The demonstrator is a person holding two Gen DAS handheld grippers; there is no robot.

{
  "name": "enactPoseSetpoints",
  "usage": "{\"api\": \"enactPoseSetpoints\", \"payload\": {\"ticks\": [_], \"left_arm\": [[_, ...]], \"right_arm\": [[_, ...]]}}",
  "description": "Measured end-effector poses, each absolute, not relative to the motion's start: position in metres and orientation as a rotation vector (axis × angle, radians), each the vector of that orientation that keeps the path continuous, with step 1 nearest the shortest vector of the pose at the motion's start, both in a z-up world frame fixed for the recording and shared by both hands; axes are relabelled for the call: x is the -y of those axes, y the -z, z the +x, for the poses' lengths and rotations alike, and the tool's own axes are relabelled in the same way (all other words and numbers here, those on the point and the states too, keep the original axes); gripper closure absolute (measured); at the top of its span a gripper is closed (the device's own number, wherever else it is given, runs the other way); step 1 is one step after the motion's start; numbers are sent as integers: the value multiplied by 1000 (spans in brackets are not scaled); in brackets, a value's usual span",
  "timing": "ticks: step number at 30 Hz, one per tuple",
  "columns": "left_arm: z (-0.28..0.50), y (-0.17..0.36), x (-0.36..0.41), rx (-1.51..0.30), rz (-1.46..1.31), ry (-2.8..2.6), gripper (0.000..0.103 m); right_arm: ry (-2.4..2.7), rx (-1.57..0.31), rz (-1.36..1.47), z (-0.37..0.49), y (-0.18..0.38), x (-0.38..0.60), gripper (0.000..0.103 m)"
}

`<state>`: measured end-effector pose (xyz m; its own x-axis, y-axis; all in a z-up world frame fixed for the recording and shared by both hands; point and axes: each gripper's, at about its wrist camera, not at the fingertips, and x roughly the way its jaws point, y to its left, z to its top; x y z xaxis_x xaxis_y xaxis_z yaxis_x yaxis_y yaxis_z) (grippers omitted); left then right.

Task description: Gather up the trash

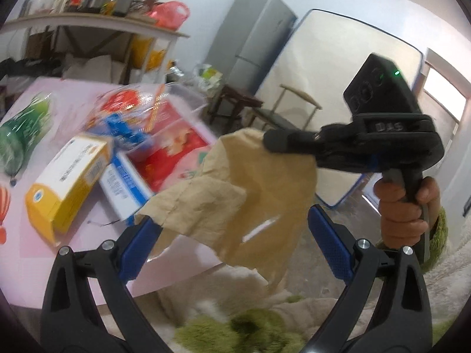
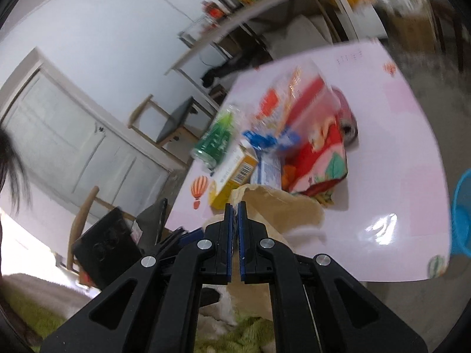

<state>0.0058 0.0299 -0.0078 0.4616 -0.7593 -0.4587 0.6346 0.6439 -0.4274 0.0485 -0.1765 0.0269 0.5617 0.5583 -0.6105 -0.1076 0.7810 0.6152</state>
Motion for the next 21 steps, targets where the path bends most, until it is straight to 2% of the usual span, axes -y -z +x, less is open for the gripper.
{"api": "enactPoseSetpoints", "payload": {"ticks": [7,16,19,21], "left_arm": [[15,12,-57,-658,-214,730,9],[15,6,-69,-602,-120,673,9],[10,8,-60,-591,-61,682,15],[9,11,-51,-594,-8,670,28]], "right_arm": [[-431,-981,612,82,8,160,99],[-525,-1000,553,96,5,125,99],[-599,-1018,520,100,3,107,99],[-645,-1037,482,102,1,93,99]]}}
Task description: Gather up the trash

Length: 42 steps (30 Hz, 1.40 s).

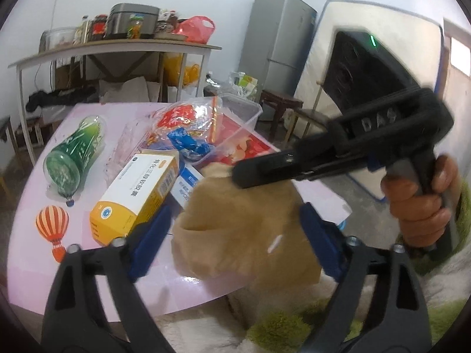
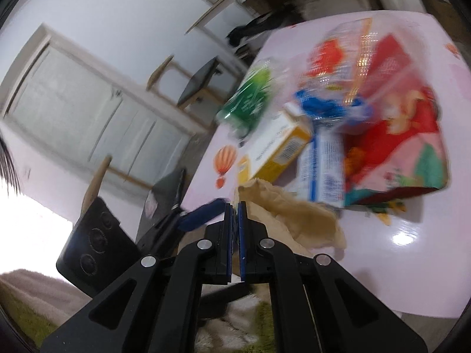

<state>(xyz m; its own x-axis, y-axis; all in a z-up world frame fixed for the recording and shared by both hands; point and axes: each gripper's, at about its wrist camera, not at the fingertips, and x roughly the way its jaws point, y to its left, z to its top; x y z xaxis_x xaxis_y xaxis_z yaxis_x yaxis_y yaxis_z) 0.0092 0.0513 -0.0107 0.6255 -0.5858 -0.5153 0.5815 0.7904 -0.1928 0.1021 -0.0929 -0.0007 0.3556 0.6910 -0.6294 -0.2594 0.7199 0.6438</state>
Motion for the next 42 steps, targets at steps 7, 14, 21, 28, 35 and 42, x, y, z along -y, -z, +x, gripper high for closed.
{"api": "enactPoseSetpoints", "payload": {"ticks": [7,14,21,28,35,42], "left_arm": [[25,27,-55,-675,-30,612,82],[46,46,-81,-750,-163,505,101],[59,64,-97,-826,-202,380,101],[64,81,-106,-887,-245,342,101],[64,87,-106,-890,-244,380,101],[58,88,-102,-871,-214,451,101]], "right_arm": [[-684,-1042,462,105,-3,80,96],[-583,-958,481,80,-8,118,72],[-461,-1063,405,67,29,115,66],[-490,-1124,383,70,60,91,66],[-473,-1205,621,92,101,98,67],[-479,-1226,783,106,107,105,58]]}}
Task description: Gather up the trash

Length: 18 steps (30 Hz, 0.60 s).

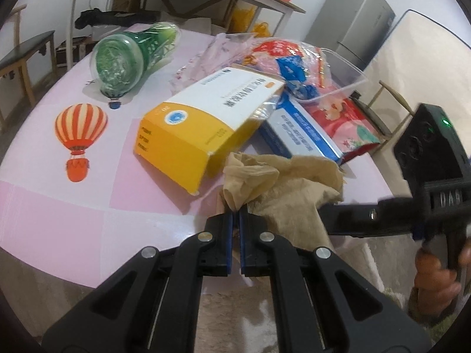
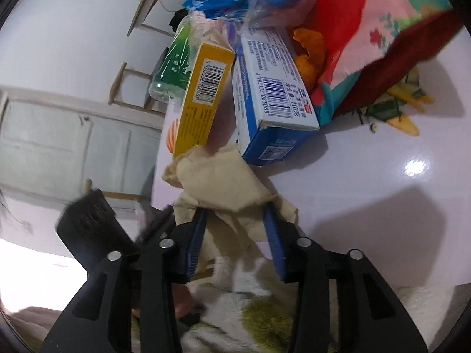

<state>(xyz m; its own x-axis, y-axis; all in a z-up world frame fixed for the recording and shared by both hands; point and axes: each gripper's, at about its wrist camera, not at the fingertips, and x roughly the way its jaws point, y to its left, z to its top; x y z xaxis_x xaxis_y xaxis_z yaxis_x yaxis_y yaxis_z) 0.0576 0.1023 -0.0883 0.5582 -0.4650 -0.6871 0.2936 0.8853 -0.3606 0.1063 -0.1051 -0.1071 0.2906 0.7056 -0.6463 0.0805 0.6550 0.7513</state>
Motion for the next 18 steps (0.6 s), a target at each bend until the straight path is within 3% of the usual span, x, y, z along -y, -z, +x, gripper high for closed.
{"api": "enactPoseSetpoints", "payload": {"ticks": [4,9,18], "left_arm": [[57,88,-96,-866,-169,482,101],[55,88,-87,-855,-123,508,101],[47,84,-74,-829,-54,558,101]], "right_arm": [[-499,-1229,879,110,110,113,46],[-517,-1212,1001,109,112,127,38],[-494,-1247,977,108,116,98,37]]}}
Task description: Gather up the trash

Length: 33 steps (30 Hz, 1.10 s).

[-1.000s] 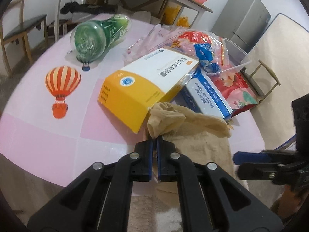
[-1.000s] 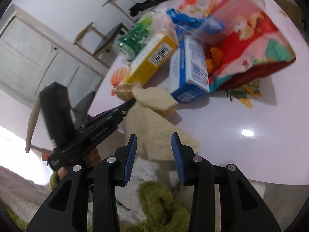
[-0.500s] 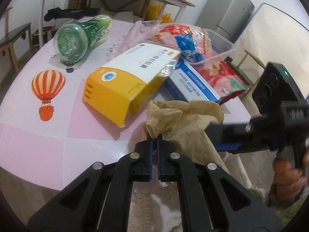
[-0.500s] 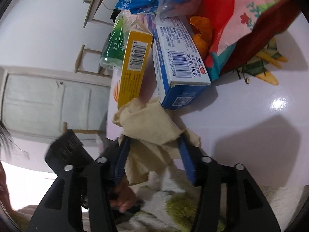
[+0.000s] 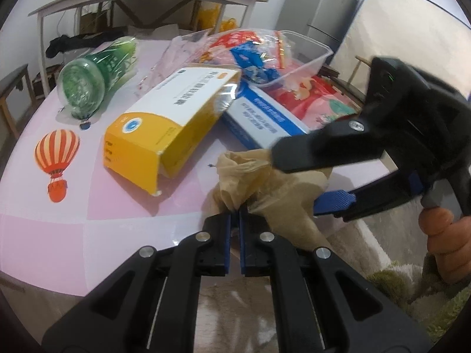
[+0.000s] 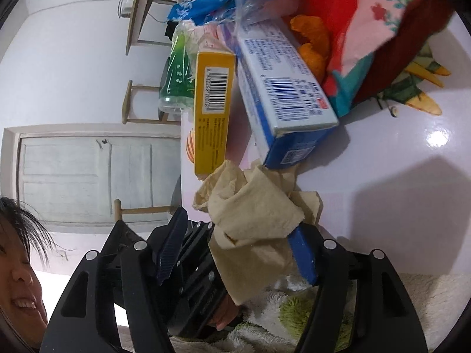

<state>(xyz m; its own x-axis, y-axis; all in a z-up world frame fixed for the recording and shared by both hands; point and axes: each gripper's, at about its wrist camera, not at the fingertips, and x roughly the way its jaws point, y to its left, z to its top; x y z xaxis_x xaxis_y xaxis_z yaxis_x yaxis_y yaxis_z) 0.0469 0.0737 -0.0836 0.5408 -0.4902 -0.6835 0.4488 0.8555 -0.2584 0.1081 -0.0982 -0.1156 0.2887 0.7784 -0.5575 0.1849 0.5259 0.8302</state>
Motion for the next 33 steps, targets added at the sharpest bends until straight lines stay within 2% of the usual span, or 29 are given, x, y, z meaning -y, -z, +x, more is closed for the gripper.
{"api": "enactPoseSetpoints", "payload": {"ticks": [5,11,16,21,26,33], "left_arm": [[38,81,-59,-813,4,617,100],[32,78,-43,-797,74,650,95],[25,76,-38,-786,119,641,82],[19,70,-33,-765,138,635,60],[18,61,-46,-755,110,639,42],[37,39,-81,-734,5,607,27]], "right_arm": [[-479,-1256,935,112,111,90,34],[-442,-1261,889,124,109,79,35],[-398,-1264,890,124,115,86,59],[-359,-1265,891,120,124,98,82],[-329,-1239,871,110,123,106,88],[-262,-1194,750,91,108,127,89]]}}
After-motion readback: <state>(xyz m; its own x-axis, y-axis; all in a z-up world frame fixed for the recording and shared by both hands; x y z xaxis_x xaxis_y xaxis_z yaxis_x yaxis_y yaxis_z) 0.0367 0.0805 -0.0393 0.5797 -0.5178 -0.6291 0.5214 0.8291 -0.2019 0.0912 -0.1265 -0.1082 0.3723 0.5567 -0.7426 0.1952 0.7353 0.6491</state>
